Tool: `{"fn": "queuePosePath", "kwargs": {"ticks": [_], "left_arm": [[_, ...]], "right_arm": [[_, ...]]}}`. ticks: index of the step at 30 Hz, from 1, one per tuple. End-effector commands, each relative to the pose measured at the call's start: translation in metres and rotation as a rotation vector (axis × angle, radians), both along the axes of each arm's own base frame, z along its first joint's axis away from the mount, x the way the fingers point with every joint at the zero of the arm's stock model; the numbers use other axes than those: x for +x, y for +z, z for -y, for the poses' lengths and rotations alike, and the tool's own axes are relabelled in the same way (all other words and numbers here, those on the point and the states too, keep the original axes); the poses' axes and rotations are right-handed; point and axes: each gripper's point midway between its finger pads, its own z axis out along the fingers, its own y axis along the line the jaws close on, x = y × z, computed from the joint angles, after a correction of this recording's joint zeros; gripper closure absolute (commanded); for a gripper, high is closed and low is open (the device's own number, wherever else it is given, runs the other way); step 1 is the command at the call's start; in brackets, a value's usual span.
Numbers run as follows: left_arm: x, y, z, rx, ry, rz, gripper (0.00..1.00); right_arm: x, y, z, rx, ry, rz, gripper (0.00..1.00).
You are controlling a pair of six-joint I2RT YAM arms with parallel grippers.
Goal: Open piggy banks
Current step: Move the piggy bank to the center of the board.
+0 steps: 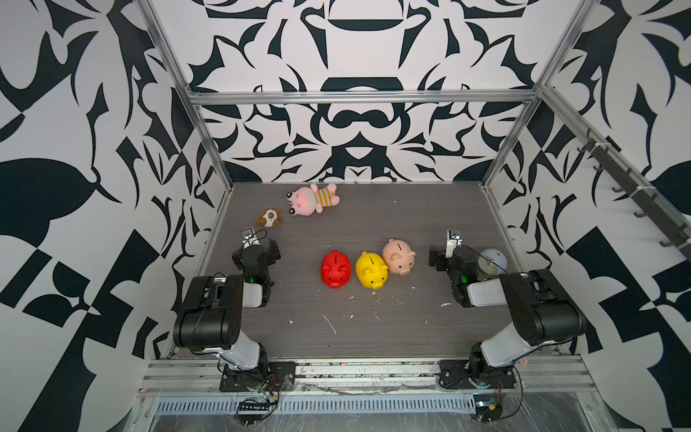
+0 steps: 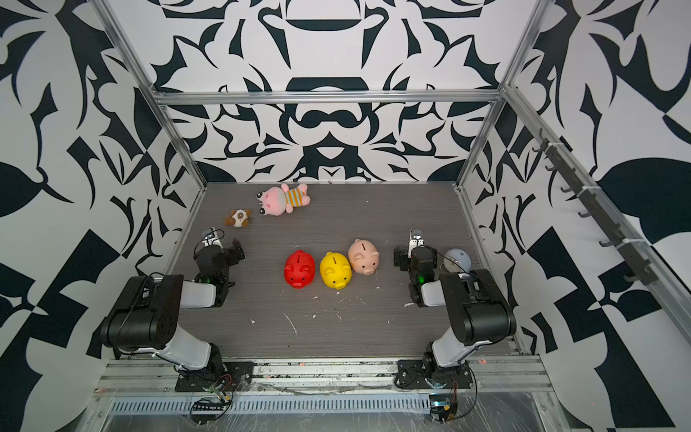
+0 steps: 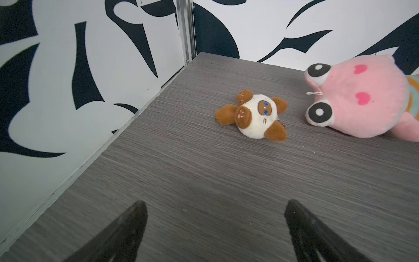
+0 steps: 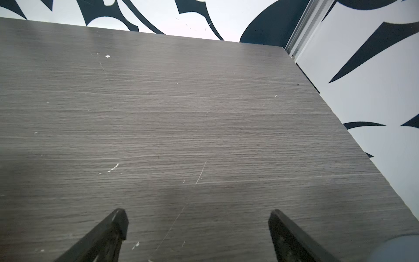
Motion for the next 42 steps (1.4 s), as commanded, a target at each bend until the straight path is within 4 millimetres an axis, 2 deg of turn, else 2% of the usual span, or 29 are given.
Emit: {"fn": "queuePosePath", "kwargs": {"ticks": [1,18,20,25,29,31,34,35,36,39,42], "left_arm": [[-0.001,0.004,0.0,0.0,-0.005,0.005,0.01],[-0.002,0.004,0.001,0.003,-0.009,0.01,0.0],[0.0,0.012,-0.002,0.011,0.007,0.03,0.01],[0.003,0.034,0.001,0.005,-0.008,-0.044,0.01],[0.002,0.031,-0.007,0.01,0.044,-0.059,0.0],[0.0,0.038,-0.001,0.032,0.039,-0.046,0.01],[-0.007,0.059,0.024,0.035,0.002,-0.059,0.01],[-0.009,0.078,0.031,0.007,-0.011,-0.022,0.01],[-0.01,0.086,0.04,-0.03,-0.031,-0.015,0.01],[-0.015,0.093,0.057,-0.175,-0.048,-0.052,0.01],[-0.023,0.095,0.072,-0.323,-0.067,-0.098,0.01]], "right_arm": [[0.003,0.017,0.004,0.002,-0.019,0.056,0.01],[0.002,0.018,0.004,0.0,-0.017,0.062,0.01],[0.002,0.025,0.005,0.003,-0.029,0.08,0.03],[-0.001,0.054,0.014,-0.002,-0.087,0.073,0.04],[-0.001,0.057,0.01,-0.003,-0.067,0.067,0.05],[-0.002,0.064,0.003,-0.012,-0.042,0.082,0.09],[-0.009,0.088,-0.011,0.054,-0.033,0.068,0.09],[-0.014,0.097,-0.016,0.085,-0.036,0.066,0.09],[-0.019,0.106,-0.022,0.114,-0.04,0.059,0.09],[-0.038,0.116,-0.048,0.184,-0.017,-0.032,0.12],[-0.066,0.11,-0.08,0.236,0.027,-0.168,0.19]]}}
